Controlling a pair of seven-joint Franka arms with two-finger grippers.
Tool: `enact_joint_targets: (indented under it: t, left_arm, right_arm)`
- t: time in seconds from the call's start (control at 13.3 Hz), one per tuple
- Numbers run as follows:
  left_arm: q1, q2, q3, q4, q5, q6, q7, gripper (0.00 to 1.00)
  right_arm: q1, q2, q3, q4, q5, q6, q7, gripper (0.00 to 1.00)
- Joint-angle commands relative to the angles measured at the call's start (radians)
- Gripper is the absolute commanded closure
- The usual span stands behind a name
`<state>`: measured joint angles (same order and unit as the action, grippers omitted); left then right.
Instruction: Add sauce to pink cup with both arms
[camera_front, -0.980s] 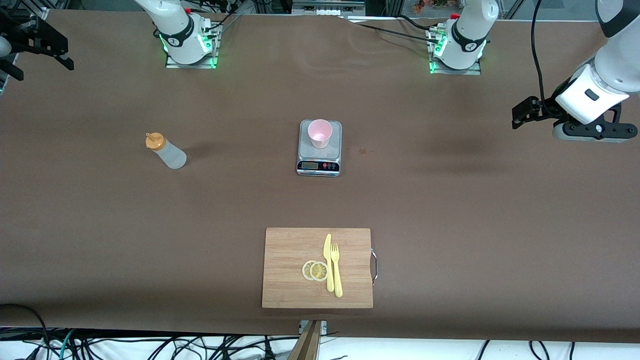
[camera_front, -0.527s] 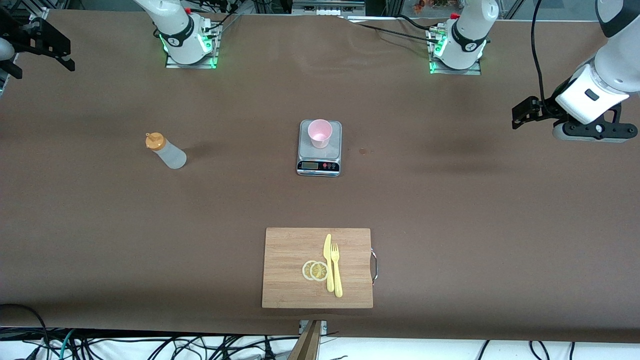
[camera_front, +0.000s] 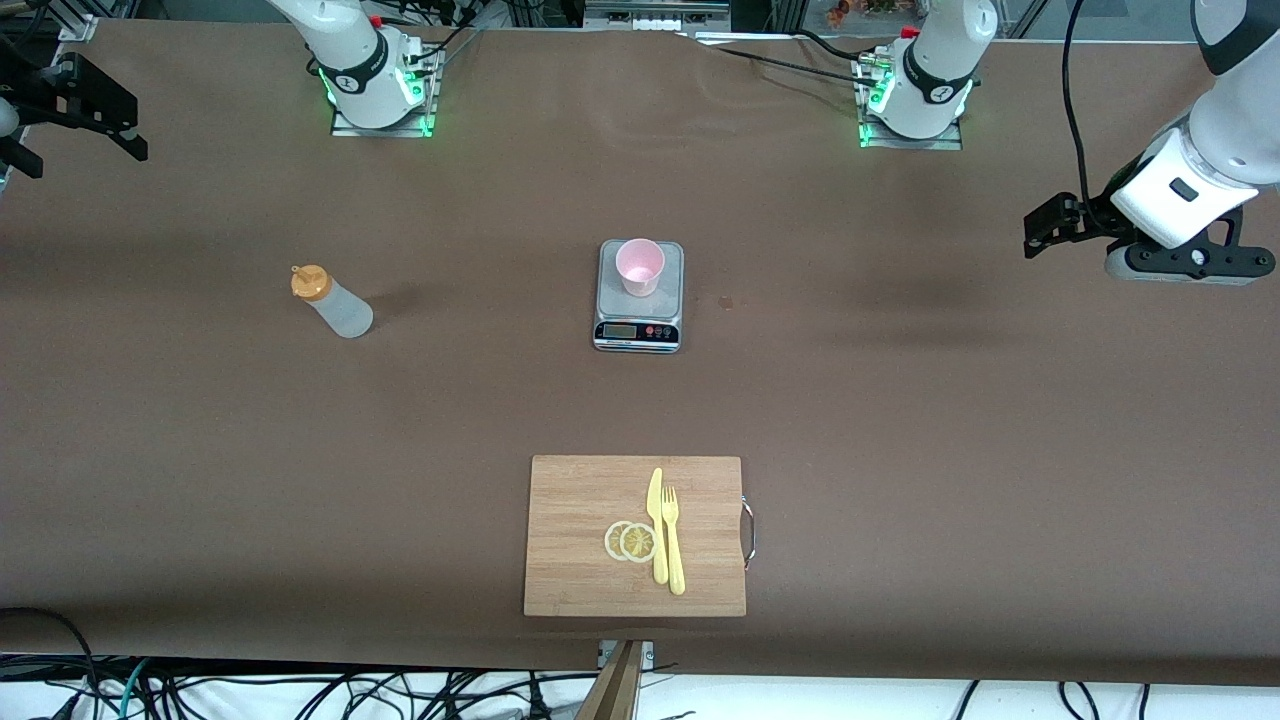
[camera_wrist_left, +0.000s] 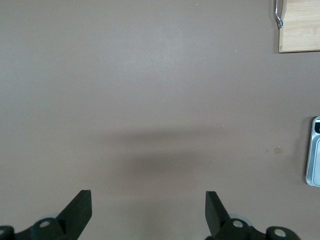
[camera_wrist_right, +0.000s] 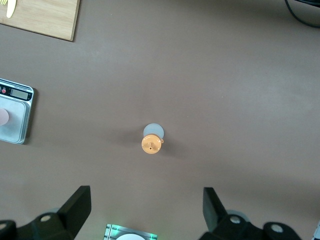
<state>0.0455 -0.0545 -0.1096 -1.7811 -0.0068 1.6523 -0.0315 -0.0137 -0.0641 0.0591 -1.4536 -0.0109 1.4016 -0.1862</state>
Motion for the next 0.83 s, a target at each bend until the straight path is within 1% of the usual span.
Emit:
enact_joint_targets:
  t: [0.0,0.23,0.75]
  left_arm:
    - [0.005,0.013,-0.007,0.031,0.019,-0.02,0.013,0.0]
    - [0.004,0.013,-0.008,0.031,0.019,-0.019,0.018,0.0]
    - [-0.007,0.015,-0.012,0.032,0.021,-0.016,0.019,0.0]
  right_arm:
    - [0.004,0.007,-0.009,0.027,0.019,-0.015,-0.012,0.01]
    - [0.003,0.01,-0.009,0.025,0.048,-0.013,-0.004,0.01]
    - [0.003,0.003,-0.01,0.025,0.049,-0.015,-0.003,0.01]
